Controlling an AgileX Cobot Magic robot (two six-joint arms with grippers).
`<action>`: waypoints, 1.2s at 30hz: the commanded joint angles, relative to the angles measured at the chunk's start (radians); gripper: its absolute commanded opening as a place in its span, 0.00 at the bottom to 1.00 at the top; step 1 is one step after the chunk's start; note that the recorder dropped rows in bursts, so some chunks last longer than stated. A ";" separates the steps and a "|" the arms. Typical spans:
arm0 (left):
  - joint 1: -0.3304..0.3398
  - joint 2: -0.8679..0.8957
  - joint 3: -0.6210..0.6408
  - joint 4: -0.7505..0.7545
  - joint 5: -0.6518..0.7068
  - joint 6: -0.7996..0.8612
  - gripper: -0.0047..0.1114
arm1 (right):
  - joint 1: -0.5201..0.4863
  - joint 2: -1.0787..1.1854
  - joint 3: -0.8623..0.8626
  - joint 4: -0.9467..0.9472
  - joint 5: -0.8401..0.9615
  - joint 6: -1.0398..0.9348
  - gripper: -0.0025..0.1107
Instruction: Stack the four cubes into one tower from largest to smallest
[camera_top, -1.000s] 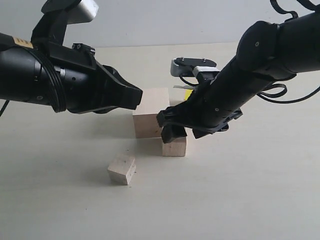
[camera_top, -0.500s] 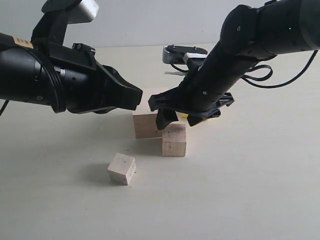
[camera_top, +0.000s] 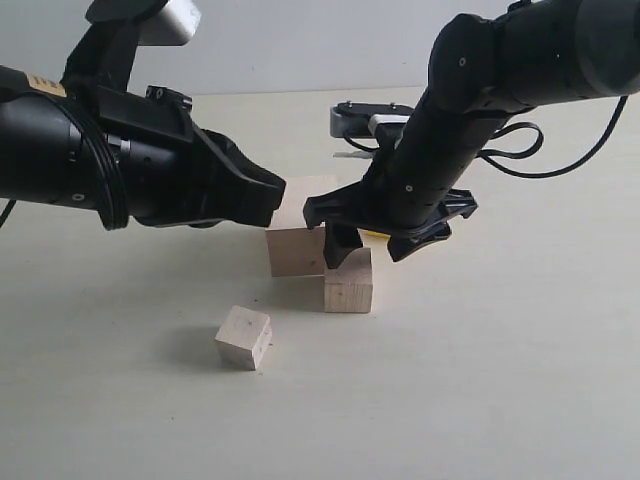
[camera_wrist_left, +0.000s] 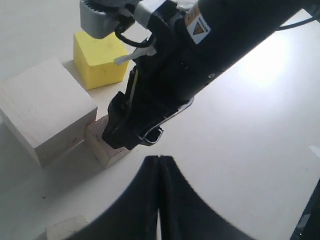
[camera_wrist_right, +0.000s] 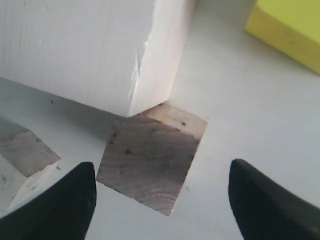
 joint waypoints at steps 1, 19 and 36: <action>0.002 -0.010 -0.006 0.003 -0.031 0.010 0.04 | 0.000 0.013 -0.007 0.013 0.010 -0.012 0.65; 0.002 -0.010 -0.006 0.003 -0.055 0.032 0.04 | 0.000 0.016 -0.007 0.039 -0.002 -0.012 0.65; 0.002 -0.010 -0.006 0.003 -0.053 0.032 0.04 | 0.000 0.060 -0.007 0.043 0.003 -0.016 0.65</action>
